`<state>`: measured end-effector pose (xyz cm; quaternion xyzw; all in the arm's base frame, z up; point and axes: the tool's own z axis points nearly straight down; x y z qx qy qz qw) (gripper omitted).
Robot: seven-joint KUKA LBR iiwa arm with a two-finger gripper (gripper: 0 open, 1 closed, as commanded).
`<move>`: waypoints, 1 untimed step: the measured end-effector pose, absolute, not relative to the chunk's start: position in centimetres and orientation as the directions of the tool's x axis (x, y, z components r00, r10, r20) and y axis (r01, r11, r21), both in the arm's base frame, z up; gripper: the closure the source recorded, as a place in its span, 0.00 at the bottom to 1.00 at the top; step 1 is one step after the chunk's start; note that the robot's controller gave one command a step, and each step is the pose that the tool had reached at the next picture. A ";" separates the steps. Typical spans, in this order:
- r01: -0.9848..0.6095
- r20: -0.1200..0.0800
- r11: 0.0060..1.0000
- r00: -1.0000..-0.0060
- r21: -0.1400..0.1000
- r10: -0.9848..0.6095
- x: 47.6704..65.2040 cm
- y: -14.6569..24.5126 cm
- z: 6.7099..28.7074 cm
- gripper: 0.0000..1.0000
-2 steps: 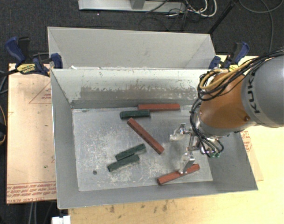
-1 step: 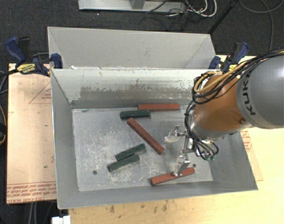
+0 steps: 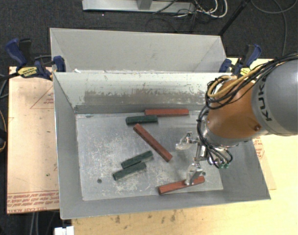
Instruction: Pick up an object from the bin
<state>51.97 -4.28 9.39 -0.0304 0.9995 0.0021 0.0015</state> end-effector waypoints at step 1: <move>-0.140 0.003 0.990 -0.990 0.008 -0.140 52.8 -7.0 8.4 0.00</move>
Offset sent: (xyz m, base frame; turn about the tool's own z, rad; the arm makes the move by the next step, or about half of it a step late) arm -0.0355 -0.0199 -0.0239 -0.1794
